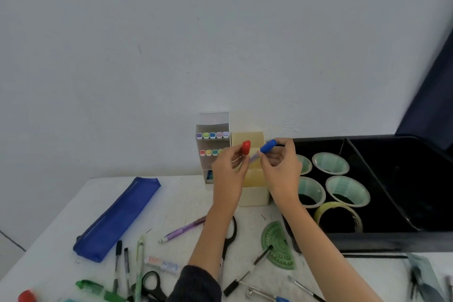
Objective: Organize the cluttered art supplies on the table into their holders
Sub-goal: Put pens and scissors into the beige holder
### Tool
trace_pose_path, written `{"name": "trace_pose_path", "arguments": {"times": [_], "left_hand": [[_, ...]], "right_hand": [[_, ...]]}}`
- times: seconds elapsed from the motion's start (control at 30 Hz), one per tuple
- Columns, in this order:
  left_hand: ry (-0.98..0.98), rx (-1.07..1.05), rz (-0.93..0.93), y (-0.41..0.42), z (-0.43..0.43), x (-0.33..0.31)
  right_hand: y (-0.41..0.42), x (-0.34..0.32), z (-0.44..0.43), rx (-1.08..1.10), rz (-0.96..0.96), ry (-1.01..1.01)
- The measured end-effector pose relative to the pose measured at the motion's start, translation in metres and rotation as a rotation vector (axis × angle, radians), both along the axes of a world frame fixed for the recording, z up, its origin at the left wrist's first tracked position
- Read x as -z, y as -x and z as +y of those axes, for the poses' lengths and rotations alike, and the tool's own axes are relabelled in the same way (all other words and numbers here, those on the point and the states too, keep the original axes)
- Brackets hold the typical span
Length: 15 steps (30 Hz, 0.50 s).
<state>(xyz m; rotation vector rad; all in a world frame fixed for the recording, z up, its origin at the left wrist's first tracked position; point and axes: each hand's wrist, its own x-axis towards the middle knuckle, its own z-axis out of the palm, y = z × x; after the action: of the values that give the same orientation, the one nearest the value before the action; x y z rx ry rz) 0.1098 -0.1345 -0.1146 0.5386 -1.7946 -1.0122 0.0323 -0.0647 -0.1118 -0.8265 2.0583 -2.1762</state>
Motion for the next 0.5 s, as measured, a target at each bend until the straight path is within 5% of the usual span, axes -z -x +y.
{"name": "trace_pose_path", "arguments": {"times": [0.27,0.5], "left_hand": [[0.148,0.056,-0.148,0.028,-0.015,0.007],[0.074,0.033,-0.301,0.030,-0.022,0.038]], "right_hand": [[0.010,0.020,-0.012,-0.008,0.103,-0.122],[0.017,0.031,-0.018,-0.016,0.112,-0.234]]}}
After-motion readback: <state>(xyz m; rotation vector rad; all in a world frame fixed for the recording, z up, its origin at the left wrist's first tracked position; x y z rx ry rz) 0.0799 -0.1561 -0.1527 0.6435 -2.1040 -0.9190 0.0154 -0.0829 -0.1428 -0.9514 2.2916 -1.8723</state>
